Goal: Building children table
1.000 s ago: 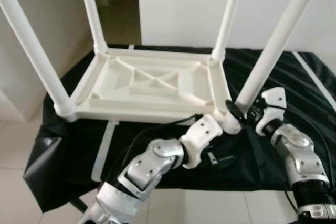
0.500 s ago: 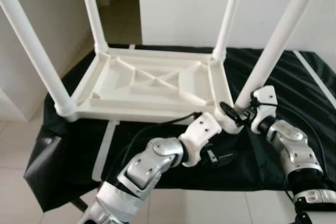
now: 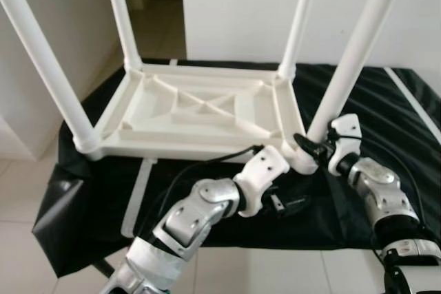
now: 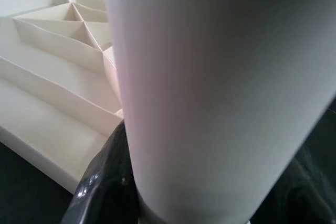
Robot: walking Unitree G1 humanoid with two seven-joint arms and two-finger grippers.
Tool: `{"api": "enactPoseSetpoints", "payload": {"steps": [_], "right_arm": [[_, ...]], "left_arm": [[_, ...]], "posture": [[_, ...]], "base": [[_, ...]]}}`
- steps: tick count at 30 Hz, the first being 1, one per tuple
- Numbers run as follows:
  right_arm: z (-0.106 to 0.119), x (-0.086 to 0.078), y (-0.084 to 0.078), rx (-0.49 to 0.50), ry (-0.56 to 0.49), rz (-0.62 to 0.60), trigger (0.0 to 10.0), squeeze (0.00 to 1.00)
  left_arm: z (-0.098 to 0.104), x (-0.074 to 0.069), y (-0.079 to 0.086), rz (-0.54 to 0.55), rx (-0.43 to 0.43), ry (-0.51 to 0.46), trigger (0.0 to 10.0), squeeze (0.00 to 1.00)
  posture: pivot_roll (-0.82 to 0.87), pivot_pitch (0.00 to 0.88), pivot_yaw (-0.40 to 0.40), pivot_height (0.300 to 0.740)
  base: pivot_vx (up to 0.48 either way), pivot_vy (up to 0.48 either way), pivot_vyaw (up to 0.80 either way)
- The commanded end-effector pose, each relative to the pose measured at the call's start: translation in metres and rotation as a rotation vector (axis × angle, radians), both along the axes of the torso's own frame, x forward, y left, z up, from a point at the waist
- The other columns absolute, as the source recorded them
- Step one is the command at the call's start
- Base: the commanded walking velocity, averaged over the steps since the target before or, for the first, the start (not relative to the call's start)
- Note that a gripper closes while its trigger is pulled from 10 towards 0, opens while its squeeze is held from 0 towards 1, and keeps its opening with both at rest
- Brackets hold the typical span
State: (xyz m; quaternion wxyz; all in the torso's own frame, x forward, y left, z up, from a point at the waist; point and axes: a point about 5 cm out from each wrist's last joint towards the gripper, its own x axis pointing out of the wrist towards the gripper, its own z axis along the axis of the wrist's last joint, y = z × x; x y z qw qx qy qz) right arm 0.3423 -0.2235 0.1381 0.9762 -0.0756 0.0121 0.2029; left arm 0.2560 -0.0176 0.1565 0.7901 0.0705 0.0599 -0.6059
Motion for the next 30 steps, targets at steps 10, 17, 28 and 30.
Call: {"api": "enactPoseSetpoints", "payload": {"steps": [10, 17, 28, 30], "right_arm": [[-0.019, 0.001, -0.002, 0.186, 0.120, -0.105, 10.0, 0.00], [-0.019, 0.003, 0.002, 0.161, 0.116, -0.119, 10.0, 0.00], [-0.019, 0.003, 0.017, 0.172, 0.093, -0.333, 10.0, 0.00], [-0.015, 0.003, 0.025, 0.182, 0.070, -0.436, 10.0, 0.00]], "left_arm": [[0.001, 0.001, 0.002, -0.013, 0.007, 0.002, 10.0, 0.00], [0.001, 0.000, 0.002, -0.017, 0.008, 0.004, 10.0, 0.00], [0.000, -0.002, 0.002, -0.013, 0.004, 0.013, 10.0, 0.00], [0.000, -0.002, 0.002, -0.012, 0.001, 0.018, 10.0, 0.00]], "posture": [[0.03, 0.000, -0.023, 0.740], [0.03, 0.000, -0.024, 0.740], [0.04, 0.000, -0.043, 0.740], [0.04, 0.000, -0.042, 0.740]], "base": [[0.000, 0.000, 0.00], [0.000, 0.000, 0.00], [0.000, 0.000, 0.00], [0.000, 0.000, 0.00]]}}
